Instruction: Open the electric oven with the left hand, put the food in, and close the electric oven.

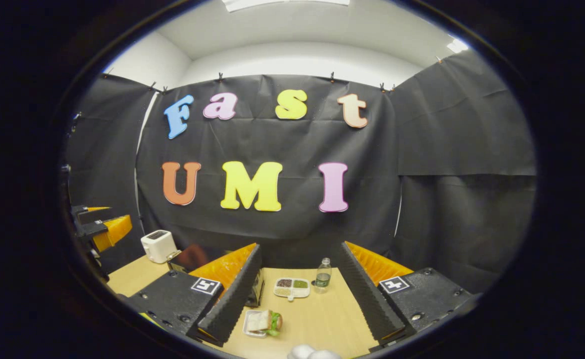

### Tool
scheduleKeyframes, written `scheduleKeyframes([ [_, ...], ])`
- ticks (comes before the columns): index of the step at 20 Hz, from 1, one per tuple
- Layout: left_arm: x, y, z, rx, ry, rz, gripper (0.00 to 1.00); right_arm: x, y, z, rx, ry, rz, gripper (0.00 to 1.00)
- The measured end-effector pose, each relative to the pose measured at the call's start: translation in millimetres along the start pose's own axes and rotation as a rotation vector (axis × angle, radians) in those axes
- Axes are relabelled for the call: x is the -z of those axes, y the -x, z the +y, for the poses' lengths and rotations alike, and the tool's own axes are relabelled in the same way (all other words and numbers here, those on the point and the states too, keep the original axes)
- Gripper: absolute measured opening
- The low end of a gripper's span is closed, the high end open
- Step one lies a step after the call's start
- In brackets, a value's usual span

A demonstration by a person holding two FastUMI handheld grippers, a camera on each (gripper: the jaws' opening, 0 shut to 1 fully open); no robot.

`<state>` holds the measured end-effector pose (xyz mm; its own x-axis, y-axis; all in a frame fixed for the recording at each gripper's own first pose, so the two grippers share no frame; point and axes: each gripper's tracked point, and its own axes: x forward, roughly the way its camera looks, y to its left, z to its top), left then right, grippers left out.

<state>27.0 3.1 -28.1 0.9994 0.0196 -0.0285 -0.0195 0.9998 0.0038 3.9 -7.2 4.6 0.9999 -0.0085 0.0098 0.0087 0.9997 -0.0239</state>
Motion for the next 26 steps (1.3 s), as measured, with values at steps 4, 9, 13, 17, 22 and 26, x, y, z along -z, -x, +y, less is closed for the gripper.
scheduleKeyframes([
  [4,29.7,-29.2,-9.0,0.008,0.009,0.028,0.95,-1.6,2.7,-13.4,0.025,0.012,-0.005,0.9],
  [9,84.8,-75.7,-23.0,0.026,0.0,0.079,0.95,-0.2,12.7,-35.2,0.082,0.035,0.009,0.91],
  [13,132.9,-115.0,-35.6,0.045,0.021,0.124,0.95,5.1,27.3,-56.5,0.149,0.052,0.033,1.0],
  [17,179.0,-153.1,-44.7,0.058,0.023,0.181,0.96,15.9,38.8,-73.1,0.214,0.048,0.07,1.0],
  [22,238.2,-188.3,-49.1,0.062,0.028,0.297,0.96,24.6,49.1,-84.8,0.284,0.052,0.105,0.91],
  [26,260.8,-200.0,-51.0,0.062,0.004,0.317,0.98,30.9,58.5,-88.3,0.314,0.064,0.122,0.93],
])
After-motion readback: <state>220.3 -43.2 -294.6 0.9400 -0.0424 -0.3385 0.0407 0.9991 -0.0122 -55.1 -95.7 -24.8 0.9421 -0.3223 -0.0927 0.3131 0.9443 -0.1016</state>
